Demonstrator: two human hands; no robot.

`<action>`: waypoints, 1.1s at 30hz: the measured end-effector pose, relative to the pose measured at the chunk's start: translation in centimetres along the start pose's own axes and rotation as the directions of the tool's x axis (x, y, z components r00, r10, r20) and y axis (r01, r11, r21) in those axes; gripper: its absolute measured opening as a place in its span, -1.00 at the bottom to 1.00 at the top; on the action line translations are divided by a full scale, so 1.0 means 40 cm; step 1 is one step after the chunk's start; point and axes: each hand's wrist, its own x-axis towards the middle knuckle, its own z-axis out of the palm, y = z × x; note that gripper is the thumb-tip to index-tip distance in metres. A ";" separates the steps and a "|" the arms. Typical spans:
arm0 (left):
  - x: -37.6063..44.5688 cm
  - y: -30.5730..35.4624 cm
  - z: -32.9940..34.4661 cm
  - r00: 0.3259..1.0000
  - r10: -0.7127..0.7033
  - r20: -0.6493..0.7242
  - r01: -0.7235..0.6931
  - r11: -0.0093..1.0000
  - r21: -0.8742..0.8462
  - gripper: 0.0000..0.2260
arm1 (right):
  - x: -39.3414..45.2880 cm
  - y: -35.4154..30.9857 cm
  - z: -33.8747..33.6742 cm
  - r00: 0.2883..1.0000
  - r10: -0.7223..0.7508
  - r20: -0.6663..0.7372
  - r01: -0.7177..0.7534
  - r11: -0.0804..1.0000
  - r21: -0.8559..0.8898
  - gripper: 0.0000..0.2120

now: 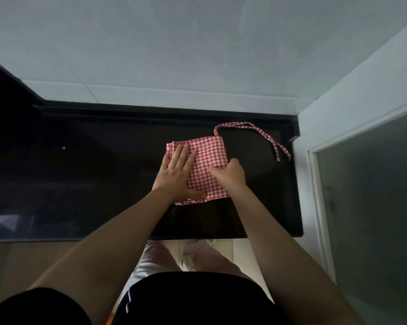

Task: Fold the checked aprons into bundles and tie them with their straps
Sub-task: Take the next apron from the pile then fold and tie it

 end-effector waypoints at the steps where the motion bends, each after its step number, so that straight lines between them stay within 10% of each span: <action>1: 0.000 0.007 0.000 1.000 -0.010 0.002 0.010 1.000 0.004 0.13 | 0.002 -0.017 -0.009 0.997 0.058 0.046 -0.058 0.998 -0.004 -0.39; 4: 0.001 0.023 0.003 0.999 -0.044 0.002 0.044 0.999 -0.008 0.14 | 0.011 -0.044 -0.016 0.999 0.042 0.035 -0.032 0.970 -0.239 -0.32; 11: 0.003 0.029 0.002 0.999 -0.048 -0.014 0.047 0.998 -0.040 0.15 | 0.003 -0.049 -0.023 0.989 0.076 0.123 -0.069 0.996 -0.059 -0.21; 16: 0.009 0.033 0.003 0.998 -0.065 -0.002 0.065 0.997 -0.037 0.15 | -0.015 -0.056 0.039 0.986 -0.164 -0.040 0.147 0.951 -0.271 -0.53; 22: -0.012 -0.007 -0.030 0.996 -0.053 -0.067 0.024 0.927 -0.375 0.08 | -0.034 -0.056 0.045 0.849 -0.471 -0.237 0.229 0.734 -0.639 -0.70; 33: -0.025 -0.011 -0.006 0.990 -0.135 -0.033 0.123 0.963 -0.238 -0.14 | -0.092 -0.011 0.121 0.689 -0.720 -0.081 0.452 0.515 -0.728 -0.53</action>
